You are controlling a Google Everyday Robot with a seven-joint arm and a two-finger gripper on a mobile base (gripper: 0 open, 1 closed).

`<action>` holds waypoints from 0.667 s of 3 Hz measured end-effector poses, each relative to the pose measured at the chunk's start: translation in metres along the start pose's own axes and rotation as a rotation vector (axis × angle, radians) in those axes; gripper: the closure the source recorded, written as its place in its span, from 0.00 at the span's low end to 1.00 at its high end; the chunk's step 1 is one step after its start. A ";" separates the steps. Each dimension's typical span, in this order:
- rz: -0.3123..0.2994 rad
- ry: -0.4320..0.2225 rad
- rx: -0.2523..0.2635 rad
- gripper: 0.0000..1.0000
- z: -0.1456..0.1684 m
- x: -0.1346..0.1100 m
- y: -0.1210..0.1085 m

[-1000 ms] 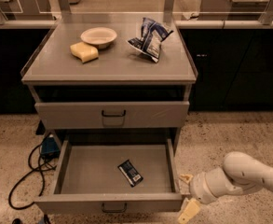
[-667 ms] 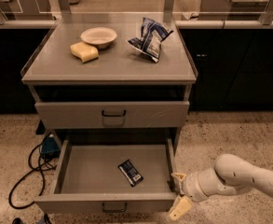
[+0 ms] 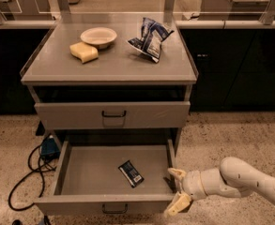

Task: Pick rxbar blueberry from middle drawer and place on counter

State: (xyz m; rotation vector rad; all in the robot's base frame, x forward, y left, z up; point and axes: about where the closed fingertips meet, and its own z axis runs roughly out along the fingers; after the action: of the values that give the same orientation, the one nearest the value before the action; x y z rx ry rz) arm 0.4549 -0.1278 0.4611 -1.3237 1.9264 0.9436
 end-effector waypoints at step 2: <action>-0.143 -0.441 0.119 0.00 -0.044 -0.118 -0.063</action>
Offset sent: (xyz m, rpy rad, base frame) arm 0.1728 -0.0136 0.1647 0.3103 -0.4120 -0.4289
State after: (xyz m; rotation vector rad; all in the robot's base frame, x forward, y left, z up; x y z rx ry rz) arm 0.5474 -0.1190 0.5669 -1.0629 1.5068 0.9418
